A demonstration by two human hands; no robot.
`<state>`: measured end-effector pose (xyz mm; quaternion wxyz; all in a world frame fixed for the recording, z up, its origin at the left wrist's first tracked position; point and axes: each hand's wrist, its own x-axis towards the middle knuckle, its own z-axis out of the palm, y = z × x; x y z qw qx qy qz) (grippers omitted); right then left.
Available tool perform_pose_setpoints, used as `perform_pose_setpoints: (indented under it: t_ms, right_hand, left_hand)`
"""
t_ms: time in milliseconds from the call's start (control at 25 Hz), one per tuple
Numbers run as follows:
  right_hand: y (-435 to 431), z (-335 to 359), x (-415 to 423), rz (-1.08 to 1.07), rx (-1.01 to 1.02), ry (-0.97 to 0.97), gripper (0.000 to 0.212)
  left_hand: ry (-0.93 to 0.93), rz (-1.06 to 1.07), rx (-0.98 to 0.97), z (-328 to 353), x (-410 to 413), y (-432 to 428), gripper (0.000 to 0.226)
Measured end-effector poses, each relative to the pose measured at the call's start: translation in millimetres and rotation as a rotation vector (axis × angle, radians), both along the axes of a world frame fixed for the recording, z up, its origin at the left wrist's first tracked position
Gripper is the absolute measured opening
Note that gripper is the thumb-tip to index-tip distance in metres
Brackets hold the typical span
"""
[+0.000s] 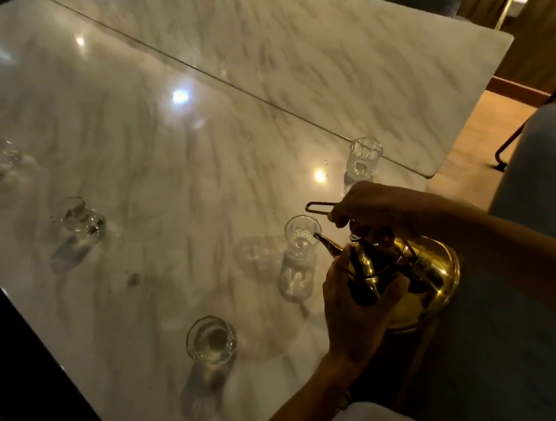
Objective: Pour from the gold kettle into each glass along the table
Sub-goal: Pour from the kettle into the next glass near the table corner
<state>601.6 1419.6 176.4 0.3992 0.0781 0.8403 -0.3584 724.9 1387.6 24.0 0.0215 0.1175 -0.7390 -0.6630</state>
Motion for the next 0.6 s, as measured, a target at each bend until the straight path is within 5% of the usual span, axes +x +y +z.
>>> perform_pose_setpoints:
  t_ms: [200,600]
  right_hand:
    - [-17,-3,-14,0.047,0.046,-0.060,0.022]
    - [-36,-13,-31,0.050,0.030,-0.220,0.035]
  left_hand:
    - [-0.006,0.015,0.112,8,-6,-6,0.065]
    - [-0.021,0.011,0.231,11,-14,-15,0.071]
